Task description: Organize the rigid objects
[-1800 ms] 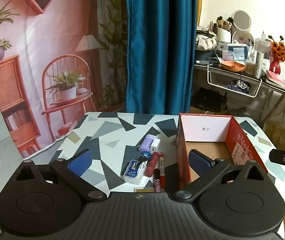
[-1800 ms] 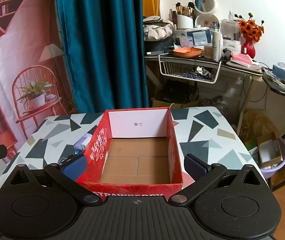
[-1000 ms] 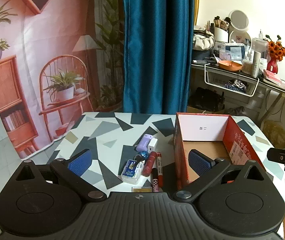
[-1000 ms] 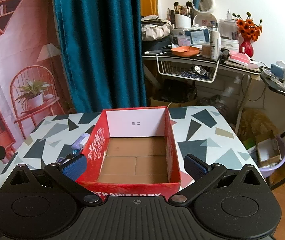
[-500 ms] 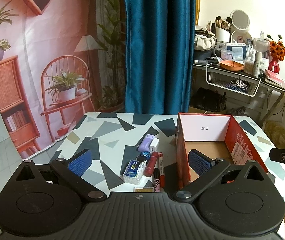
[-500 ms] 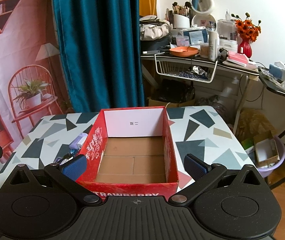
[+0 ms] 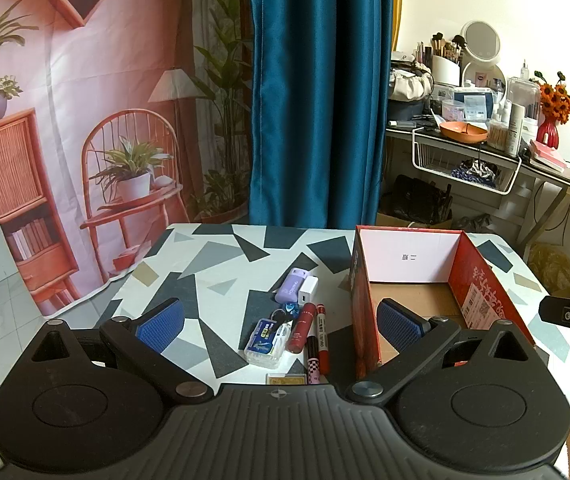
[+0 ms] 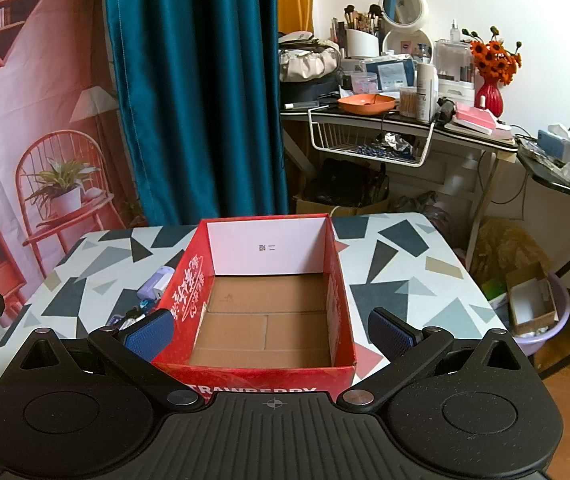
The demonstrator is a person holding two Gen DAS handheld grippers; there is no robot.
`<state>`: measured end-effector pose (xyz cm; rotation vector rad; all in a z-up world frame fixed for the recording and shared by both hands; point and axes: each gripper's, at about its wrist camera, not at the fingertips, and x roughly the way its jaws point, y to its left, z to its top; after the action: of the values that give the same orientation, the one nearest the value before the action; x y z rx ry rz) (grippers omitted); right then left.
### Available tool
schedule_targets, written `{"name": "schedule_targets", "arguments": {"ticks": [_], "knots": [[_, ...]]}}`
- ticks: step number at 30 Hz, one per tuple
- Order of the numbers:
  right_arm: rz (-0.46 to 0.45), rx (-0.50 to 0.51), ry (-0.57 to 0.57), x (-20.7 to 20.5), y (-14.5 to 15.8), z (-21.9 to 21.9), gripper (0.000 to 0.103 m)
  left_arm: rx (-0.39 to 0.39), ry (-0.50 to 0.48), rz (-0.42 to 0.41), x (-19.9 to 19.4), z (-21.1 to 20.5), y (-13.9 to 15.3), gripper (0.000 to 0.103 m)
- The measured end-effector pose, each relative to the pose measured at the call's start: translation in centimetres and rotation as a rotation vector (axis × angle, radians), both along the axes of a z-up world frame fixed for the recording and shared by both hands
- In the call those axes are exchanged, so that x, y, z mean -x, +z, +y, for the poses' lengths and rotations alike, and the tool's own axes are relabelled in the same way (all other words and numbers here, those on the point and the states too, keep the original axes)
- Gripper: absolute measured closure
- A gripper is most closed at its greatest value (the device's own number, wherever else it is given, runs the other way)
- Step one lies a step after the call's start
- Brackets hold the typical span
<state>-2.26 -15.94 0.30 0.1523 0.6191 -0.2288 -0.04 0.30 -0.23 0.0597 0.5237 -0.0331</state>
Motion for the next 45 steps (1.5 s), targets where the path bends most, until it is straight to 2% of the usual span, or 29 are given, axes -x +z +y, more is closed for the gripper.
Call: {"name": "schedule_targets", "arguments": {"ticks": [27, 31, 38, 45], "knots": [[-0.002, -0.002, -0.001, 0.1, 0.0, -0.2, 0.0, 0.02, -0.005, -0.012, -0.1, 0.2, -0.1, 0.0], [-0.001, -0.008, -0.002, 0.0, 0.1, -0.4, 0.0, 0.021, 0.021, -0.012, -0.5, 0.5, -0.4, 0.0], [-0.005, -0.052, -0.002, -0.7, -1.1, -0.8, 0.0, 0.018, 0.057, 0.005, -2.2, 0.8, -1.5, 0.0], [-0.01, -0.032, 0.005, -2.1, -3.0, -1.7, 0.0, 0.088, 0.071, 0.003, -4.5, 2.4, -3.7, 0.0]]}}
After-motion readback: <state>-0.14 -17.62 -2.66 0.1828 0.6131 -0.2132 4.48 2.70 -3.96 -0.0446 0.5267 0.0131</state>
